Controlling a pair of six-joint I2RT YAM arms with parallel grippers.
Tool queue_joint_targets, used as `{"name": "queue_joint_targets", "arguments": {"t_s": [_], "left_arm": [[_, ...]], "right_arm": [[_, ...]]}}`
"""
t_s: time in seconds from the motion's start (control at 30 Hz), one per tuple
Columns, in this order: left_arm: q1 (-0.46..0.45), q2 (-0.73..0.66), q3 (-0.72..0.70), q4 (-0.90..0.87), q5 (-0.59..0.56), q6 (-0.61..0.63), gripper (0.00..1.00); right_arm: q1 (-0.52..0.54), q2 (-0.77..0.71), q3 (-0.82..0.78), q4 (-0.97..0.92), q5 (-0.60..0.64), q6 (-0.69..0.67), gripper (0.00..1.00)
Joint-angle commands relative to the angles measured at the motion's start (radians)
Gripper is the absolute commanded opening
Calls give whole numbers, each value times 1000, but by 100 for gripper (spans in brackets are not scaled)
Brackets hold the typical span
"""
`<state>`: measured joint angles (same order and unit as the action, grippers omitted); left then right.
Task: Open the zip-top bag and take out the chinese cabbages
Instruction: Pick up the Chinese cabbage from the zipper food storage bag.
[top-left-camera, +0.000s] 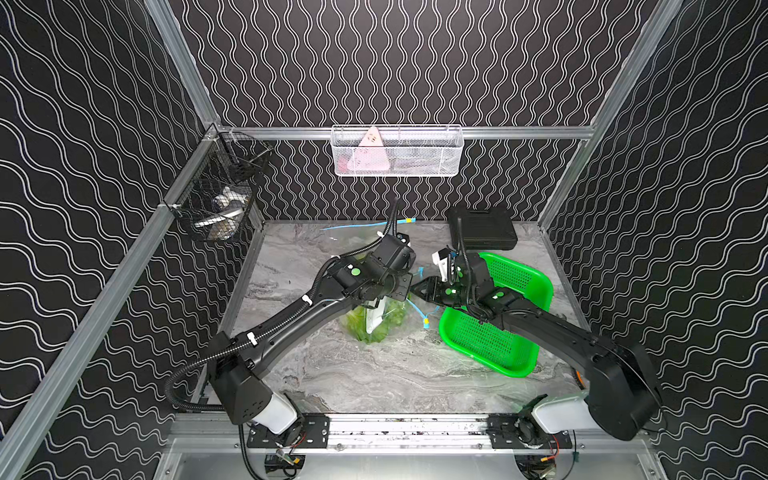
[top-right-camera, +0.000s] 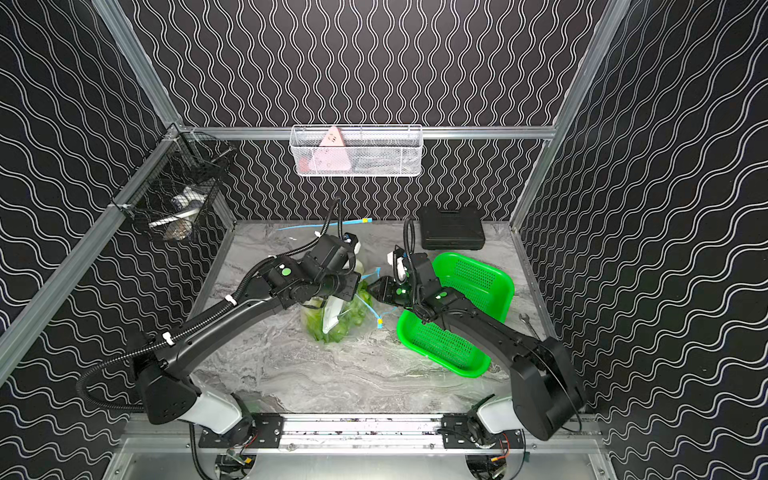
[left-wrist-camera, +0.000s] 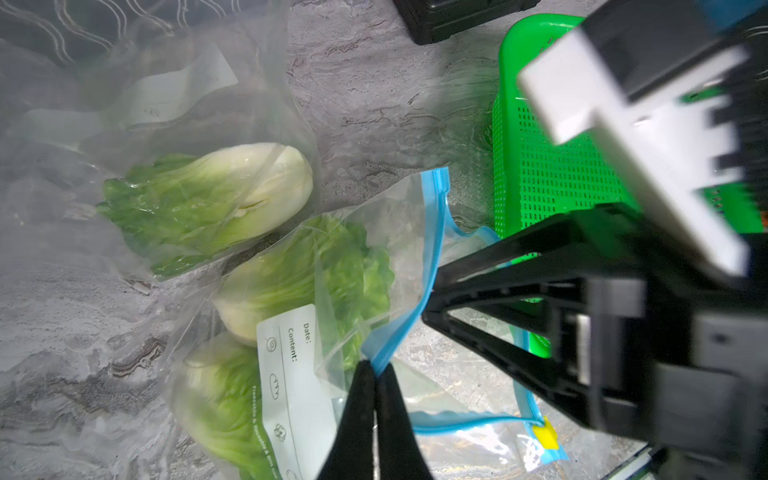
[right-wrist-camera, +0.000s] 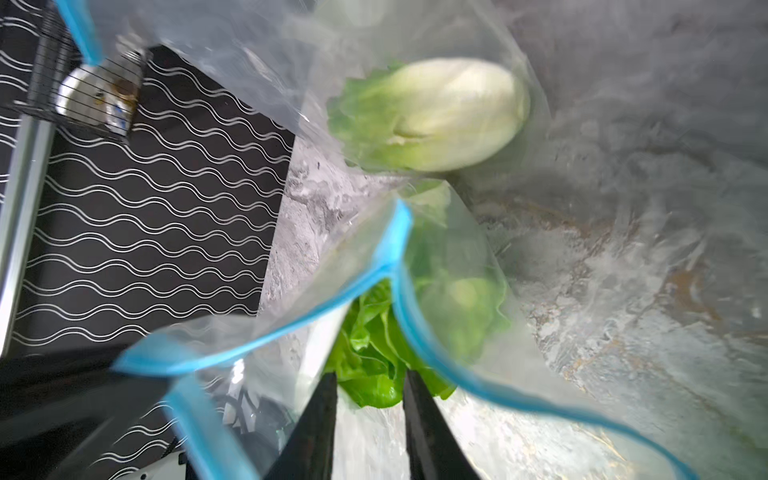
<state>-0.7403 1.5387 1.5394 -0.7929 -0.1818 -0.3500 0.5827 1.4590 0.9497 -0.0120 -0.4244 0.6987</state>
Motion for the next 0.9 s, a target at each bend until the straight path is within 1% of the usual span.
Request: {"name": "queue_joint_targets", "arguments": {"t_s": [0.0,0.07,0.33,0.47,0.67,0.7,0.77,0.8,0.83,0.87], "left_arm": [[1,-5,3,29,32,-27,0],[1,-11,-2,34,45,-35,0],[10,-12,-11,54,79,-94,0],[13,-12,-20,73,96,-113,0],[14,-18,-44,96,128,-129,0],[16,-18,-48,100,134,-130,0],[16,-18,-53,104,143,-132,0],[16,-18,-55,103,143,-131,0],[16,-20,-60,101,141,-131,2],[17,-25,-64,102,139,-130,16]], "right_arm": [[5,57,-3,114,-67,71,31],[4,96,-4,166,-89,103,33],[6,189,-5,254,-154,176,40],[12,237,-19,320,-202,201,45],[17,326,1,386,-251,224,45],[17,338,4,400,-259,232,41],[17,358,4,436,-269,254,26],[17,361,1,451,-270,262,15],[18,358,-7,469,-267,272,0],[12,348,-19,474,-253,268,0]]}}
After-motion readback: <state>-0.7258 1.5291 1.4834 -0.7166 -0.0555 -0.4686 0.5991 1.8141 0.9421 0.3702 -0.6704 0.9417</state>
